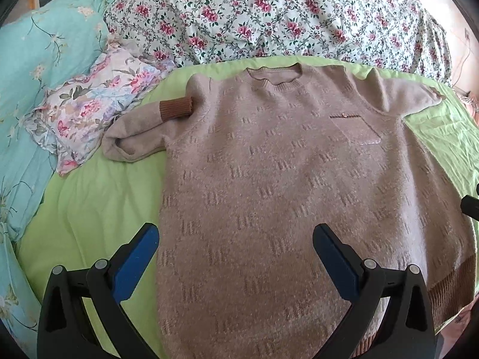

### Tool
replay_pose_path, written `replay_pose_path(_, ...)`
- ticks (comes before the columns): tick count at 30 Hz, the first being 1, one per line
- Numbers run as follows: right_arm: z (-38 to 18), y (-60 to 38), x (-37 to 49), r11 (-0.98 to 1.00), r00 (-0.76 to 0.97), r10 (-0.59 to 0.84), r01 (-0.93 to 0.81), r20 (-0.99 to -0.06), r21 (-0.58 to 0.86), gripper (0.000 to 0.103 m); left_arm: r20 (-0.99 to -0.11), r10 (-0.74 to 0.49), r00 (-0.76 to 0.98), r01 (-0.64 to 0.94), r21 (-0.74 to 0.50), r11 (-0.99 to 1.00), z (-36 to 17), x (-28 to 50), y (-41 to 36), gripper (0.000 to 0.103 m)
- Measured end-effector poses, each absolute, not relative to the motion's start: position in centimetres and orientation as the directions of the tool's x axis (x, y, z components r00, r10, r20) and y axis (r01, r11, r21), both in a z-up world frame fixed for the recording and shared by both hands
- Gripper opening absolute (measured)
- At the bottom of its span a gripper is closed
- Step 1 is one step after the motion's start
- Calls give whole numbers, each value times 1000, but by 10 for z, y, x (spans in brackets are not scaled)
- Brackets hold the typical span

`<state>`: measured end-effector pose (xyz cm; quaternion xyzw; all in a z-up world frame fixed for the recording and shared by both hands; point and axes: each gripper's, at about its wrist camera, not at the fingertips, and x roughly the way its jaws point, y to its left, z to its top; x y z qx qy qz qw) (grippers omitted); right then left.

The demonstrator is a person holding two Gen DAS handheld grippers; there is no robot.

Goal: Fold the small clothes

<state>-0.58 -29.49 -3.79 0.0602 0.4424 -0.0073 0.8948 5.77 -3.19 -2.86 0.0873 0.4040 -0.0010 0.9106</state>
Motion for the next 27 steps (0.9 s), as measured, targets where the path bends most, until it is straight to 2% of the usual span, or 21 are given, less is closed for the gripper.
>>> replay_pose_path(12,-40,-348,25,983,629,13,135,-777,125,103,-770,54,636,74,131,989,-35,93,-33,103)
replay_pose_path(24,-37,-468,80,918,677,-45,319,-735,237,103,-718,29,696,17,57,998,-31,129,-22,103)
replay_pose_path(27,-41,-496,93,891,680,-62,368,-731,267,102,-723,44,689,34,94,995,-35,139,-28,103)
